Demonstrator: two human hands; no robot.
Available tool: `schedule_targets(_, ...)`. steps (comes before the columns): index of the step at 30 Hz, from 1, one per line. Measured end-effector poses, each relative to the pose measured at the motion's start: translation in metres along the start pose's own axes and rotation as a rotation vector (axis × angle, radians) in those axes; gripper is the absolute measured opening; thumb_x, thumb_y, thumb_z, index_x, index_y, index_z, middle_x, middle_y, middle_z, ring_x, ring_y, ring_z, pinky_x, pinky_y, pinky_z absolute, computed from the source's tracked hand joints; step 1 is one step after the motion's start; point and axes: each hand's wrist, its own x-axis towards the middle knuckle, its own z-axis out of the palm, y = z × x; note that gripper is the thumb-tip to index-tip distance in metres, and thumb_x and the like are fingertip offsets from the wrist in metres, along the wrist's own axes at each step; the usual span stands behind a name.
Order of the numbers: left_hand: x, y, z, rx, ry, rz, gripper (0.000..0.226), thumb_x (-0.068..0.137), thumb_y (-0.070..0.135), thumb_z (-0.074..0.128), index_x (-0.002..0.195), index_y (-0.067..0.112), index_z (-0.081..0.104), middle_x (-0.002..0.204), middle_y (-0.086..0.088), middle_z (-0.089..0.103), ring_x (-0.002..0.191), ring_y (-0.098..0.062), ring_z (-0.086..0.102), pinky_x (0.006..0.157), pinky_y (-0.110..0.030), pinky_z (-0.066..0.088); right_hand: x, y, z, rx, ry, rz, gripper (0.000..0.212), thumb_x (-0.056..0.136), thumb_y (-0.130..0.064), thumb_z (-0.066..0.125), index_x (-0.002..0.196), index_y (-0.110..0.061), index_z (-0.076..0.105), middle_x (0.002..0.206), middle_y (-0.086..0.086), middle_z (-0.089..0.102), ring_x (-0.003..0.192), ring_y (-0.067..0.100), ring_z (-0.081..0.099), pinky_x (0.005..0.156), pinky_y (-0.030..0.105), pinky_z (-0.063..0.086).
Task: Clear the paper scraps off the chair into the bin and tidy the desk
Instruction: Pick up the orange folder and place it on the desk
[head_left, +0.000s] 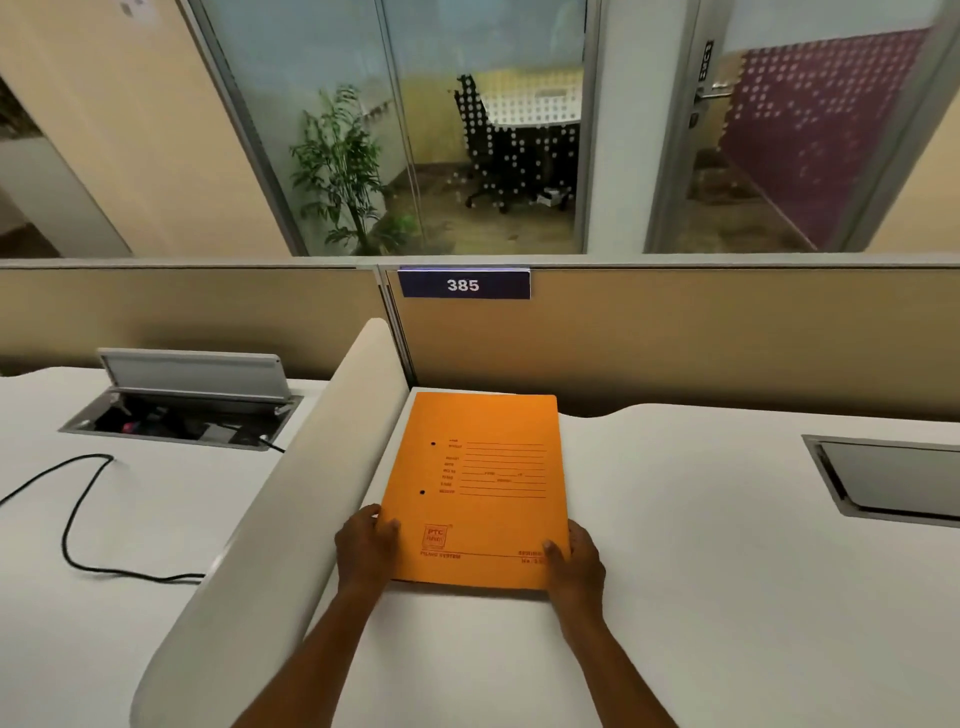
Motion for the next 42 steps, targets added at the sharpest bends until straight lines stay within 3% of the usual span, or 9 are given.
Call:
schedule_targets(4,-0.002,-0.006,0.008,0.0,0.019,0.03,0.066,0.076,0.053,0.05,0.099,-0.006,0.065,0.091,-0.021,0.064,0.081,-0.035,0.062,0.072,-0.037,0.05,0.009,-0.001,0.012,-0.085,0.011,0.012,0.052,0.098,-0.02,0.05,0.146,-0.006,0.034,0.146,0.015,0.045,0.132,0.034,0.046,0.11,0.047,0.038)
schedule_targets(9,0.0,-0.004,0.013,0.05,0.016,0.003,0.03,0.091,0.015,0.058,0.107,-0.01,0.062,0.112,-0.032,0.059,0.106,-0.047,0.058,0.091,-0.058,0.05,0.012,0.0,0.023,-0.119,0.063,0.038,0.052,0.097,-0.019,0.052,0.145,-0.005,0.035,0.144,0.017,0.046,0.131,0.035,0.047,0.108,0.048,0.039)
schedule_targets(11,-0.009,-0.005,0.01,0.02,0.02,0.014,0.042,0.09,0.026,0.057,0.11,-0.011,0.059,0.118,-0.033,0.054,0.112,-0.048,0.054,0.094,-0.06,0.047,0.011,-0.001,0.028,-0.143,0.045,0.03,0.051,0.097,-0.019,0.052,0.144,-0.005,0.036,0.143,0.017,0.047,0.13,0.035,0.047,0.107,0.047,0.04)
schedule_targets(14,-0.03,-0.005,0.002,0.011,0.042,0.052,0.059,0.086,0.046,0.047,0.115,-0.005,0.058,0.121,-0.024,0.054,0.111,-0.038,0.053,0.095,-0.049,0.048,0.01,-0.009,0.037,-0.192,-0.039,0.013,0.055,0.097,-0.023,0.052,0.146,-0.006,0.034,0.144,0.017,0.045,0.132,0.034,0.045,0.109,0.046,0.038)
schedule_targets(15,-0.035,-0.008,0.001,0.014,0.039,0.059,0.055,0.09,0.044,0.05,0.115,-0.004,0.058,0.121,-0.022,0.054,0.111,-0.036,0.053,0.094,-0.046,0.047,0.01,-0.012,0.039,-0.213,-0.065,0.005,0.055,0.097,-0.025,0.052,0.146,-0.006,0.034,0.144,0.016,0.045,0.132,0.034,0.046,0.109,0.046,0.039)
schedule_targets(17,-0.044,-0.013,-0.001,0.013,0.047,0.057,0.032,0.09,0.018,0.062,0.116,-0.001,0.058,0.124,-0.023,0.055,0.115,-0.038,0.053,0.097,-0.046,0.046,0.007,-0.019,0.04,-0.248,-0.101,-0.014,0.053,0.097,-0.029,0.052,0.143,-0.006,0.037,0.141,0.016,0.048,0.129,0.033,0.048,0.107,0.044,0.042)
schedule_targets(19,-0.053,-0.017,-0.006,0.015,0.05,0.067,0.031,0.088,0.005,0.063,0.119,0.003,0.057,0.127,-0.021,0.056,0.118,-0.036,0.053,0.101,-0.043,0.044,0.002,-0.024,0.038,-0.267,-0.099,-0.034,0.05,0.097,-0.031,0.052,0.138,-0.005,0.042,0.138,0.017,0.05,0.126,0.033,0.051,0.105,0.043,0.044)
schedule_targets(32,-0.133,-0.005,-0.036,-0.048,-0.034,0.182,0.043,0.09,0.017,0.064,0.131,0.006,0.054,0.128,-0.013,0.06,0.119,-0.026,0.055,0.102,-0.038,0.044,-0.093,-0.007,-0.025,-0.078,0.024,-0.106,0.044,0.094,-0.027,0.058,0.135,-0.01,0.051,0.134,0.011,0.056,0.121,0.027,0.056,0.102,0.043,0.048)
schedule_targets(42,-0.236,-0.027,-0.075,-0.075,-0.084,0.297,0.041,0.084,0.008,0.071,0.122,0.0,0.059,0.112,-0.016,0.066,0.104,-0.028,0.062,0.092,-0.038,0.048,-0.217,0.03,-0.084,0.049,0.136,-0.143,0.041,0.095,-0.028,0.056,0.132,-0.01,0.054,0.125,0.009,0.061,0.112,0.025,0.061,0.095,0.036,0.052)
